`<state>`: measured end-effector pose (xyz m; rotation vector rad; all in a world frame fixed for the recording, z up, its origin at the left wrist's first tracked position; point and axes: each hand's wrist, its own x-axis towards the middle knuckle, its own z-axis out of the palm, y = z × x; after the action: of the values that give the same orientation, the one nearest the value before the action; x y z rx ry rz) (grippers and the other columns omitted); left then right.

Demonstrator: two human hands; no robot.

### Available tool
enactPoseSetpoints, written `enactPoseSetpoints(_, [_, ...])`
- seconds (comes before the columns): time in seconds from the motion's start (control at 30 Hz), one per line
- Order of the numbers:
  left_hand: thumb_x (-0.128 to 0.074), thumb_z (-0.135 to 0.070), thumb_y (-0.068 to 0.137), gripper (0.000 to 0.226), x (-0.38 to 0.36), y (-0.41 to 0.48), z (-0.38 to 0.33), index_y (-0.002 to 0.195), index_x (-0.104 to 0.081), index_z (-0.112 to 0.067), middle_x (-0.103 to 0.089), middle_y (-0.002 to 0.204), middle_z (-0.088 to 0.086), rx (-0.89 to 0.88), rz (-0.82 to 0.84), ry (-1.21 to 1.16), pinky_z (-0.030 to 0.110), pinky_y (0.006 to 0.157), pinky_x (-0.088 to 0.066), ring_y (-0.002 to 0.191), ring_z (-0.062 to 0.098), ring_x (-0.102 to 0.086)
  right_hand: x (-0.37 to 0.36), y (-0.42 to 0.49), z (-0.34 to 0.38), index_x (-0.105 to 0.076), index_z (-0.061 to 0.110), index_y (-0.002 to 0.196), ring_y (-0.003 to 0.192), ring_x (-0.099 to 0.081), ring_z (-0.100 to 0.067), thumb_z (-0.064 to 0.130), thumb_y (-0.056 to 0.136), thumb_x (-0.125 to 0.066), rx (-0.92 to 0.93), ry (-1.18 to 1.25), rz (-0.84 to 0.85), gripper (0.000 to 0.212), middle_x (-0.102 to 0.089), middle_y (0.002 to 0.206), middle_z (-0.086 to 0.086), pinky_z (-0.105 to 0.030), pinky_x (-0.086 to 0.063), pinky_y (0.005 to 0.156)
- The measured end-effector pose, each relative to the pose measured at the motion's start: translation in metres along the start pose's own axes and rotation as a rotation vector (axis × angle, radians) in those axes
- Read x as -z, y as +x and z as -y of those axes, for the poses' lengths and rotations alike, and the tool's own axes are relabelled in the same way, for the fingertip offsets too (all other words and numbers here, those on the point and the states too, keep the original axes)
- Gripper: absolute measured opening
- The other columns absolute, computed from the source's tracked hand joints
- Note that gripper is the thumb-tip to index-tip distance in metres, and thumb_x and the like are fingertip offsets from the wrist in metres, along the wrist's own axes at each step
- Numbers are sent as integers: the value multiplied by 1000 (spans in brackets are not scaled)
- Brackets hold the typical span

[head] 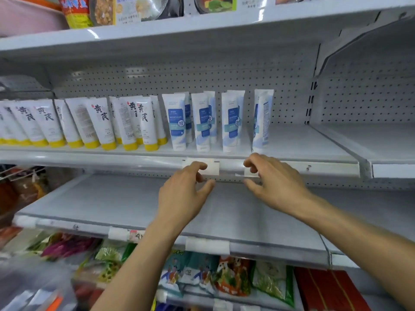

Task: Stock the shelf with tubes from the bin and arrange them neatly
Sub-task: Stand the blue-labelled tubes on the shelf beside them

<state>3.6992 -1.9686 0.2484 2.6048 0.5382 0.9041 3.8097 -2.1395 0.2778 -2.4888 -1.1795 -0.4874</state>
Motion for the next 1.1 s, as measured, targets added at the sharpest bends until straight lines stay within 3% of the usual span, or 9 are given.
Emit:
enactPoseSetpoints(0.17, [-57,-48,90,42,17,-36,55,129,-50,-33,-62,105,-15,106,30,17,35,80,-54,92,7,-60,-36,0,48,-45,25,127,109,-55,-16,37,91,-57,116,54,96,39,-57,125,4,-34,-50,85])
enactPoseSetpoints(0.37, [-58,-48,89,42,57,-76,169,128,-51,-33,-63,107,-13,278,85,108,34,78,-53,92,9,-61,-103,22,144,-46,26,127,110,-53,-15,37,92,-55,272,131,219,38,-56,125,5,-28,-40,83])
enactPoseSetpoints(0.6, [-61,-39,89,48,133,-111,350,132,-50,-22,-56,126,3,402,161,271,36,86,-48,116,24,-53,-217,69,310,-41,25,135,122,-47,-22,40,91,-56,370,192,316,49,-49,136,0,-37,-42,97])
enactPoseSetpoints(0.87, [-62,-42,88,51,201,-130,572,132,-49,-19,-56,125,6,580,326,311,42,88,-49,111,26,-57,-355,117,494,-47,16,127,119,-50,-28,32,87,-59,369,296,544,45,-52,131,-8,-39,-44,93])
enactPoseSetpoints(1.1, [-61,-37,92,51,172,-161,715,135,-48,-14,-56,132,6,820,514,116,33,99,-42,120,23,-52,-493,133,581,-52,12,120,114,-54,-26,28,83,-62,317,322,854,41,-55,122,-6,-37,-46,90])
